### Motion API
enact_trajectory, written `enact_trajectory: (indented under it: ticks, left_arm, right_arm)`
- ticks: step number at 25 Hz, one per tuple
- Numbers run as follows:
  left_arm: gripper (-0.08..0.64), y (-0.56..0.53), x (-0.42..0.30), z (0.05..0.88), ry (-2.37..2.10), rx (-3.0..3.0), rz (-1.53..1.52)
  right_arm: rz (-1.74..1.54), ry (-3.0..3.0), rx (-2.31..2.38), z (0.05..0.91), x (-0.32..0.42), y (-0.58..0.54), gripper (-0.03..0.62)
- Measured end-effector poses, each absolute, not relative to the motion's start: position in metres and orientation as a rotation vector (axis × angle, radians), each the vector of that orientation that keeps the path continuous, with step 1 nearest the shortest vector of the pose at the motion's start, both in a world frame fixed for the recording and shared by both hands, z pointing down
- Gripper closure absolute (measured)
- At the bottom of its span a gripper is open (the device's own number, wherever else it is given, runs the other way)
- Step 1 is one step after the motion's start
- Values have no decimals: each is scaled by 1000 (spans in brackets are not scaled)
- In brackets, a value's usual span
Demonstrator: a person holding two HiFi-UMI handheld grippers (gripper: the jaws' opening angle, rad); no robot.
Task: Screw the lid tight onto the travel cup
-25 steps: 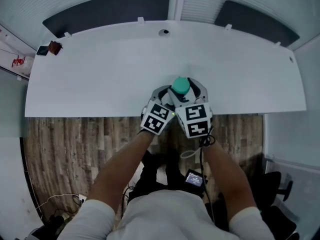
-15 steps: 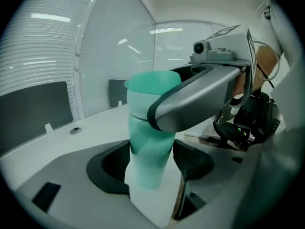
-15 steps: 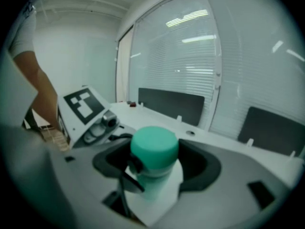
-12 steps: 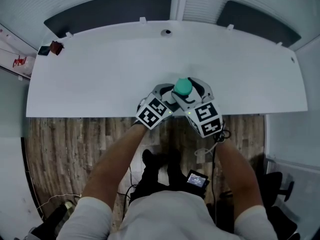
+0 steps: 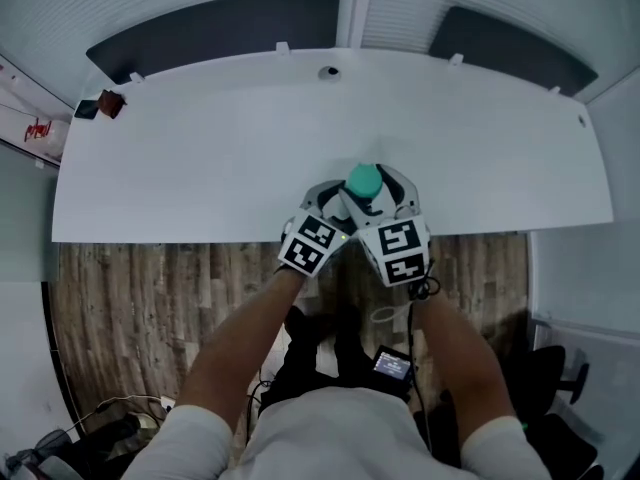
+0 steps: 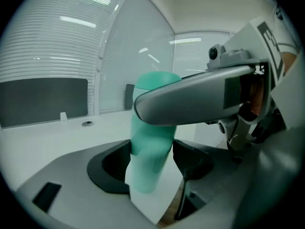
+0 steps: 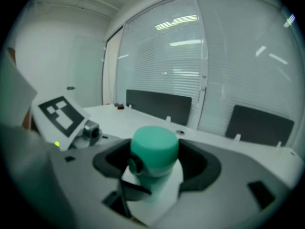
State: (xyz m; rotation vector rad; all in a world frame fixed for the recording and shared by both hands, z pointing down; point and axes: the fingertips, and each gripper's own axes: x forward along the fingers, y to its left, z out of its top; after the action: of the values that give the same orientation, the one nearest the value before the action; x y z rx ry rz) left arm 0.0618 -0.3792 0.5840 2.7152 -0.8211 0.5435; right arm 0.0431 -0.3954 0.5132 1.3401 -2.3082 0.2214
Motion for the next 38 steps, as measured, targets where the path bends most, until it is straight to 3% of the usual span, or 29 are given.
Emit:
enact_trajectory:
  ticks: [6, 17, 38]
  left_arm:
    - [261, -379, 62, 586, -637, 2770, 611]
    - [261, -384, 59, 584, -920, 2682, 521]
    - [260, -358, 20, 552, -835, 2689, 399]
  right_arm:
    - [190, -2398, 1152, 514, 35, -393, 275]
    - [191, -2300, 1385, 513, 39, -398, 275]
    - [215, -2400, 1293, 503, 39, -393, 270]
